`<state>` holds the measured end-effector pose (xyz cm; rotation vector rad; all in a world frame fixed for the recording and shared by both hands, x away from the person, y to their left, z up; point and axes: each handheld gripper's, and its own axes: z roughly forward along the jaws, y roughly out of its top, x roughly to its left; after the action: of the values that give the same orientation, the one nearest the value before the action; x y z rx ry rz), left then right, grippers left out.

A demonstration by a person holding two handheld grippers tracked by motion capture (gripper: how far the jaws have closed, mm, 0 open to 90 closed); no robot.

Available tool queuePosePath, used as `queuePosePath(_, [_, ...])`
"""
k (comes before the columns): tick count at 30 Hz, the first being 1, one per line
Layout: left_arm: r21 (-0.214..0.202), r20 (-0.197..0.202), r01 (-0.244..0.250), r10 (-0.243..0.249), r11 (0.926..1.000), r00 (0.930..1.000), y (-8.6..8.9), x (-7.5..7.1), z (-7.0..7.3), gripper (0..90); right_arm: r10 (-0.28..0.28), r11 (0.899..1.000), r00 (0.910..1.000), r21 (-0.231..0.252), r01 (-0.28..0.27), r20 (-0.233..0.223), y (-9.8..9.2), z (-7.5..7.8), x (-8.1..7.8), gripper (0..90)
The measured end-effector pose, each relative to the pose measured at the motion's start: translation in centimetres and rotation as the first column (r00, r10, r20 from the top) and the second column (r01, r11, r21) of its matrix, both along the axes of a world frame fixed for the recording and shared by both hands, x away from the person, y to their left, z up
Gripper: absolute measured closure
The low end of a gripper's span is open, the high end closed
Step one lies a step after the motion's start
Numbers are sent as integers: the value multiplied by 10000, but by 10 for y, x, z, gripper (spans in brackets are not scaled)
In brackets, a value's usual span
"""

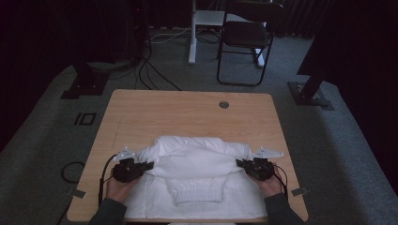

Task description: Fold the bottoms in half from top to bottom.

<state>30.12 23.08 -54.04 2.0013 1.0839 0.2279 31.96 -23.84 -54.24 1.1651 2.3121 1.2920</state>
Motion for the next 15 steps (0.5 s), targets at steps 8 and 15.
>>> queuePosePath(8, [199,39,-263,262,9995,9996,-7,8,-15,858,39,10000,9946,-41,-43,-1038,5,-20,10,853])
queuePosePath(15, [383,199,-918,911,9950,9956,-21,23,-14,858,-389,9990,9951,-239,369,-904,7,-19,39,853])
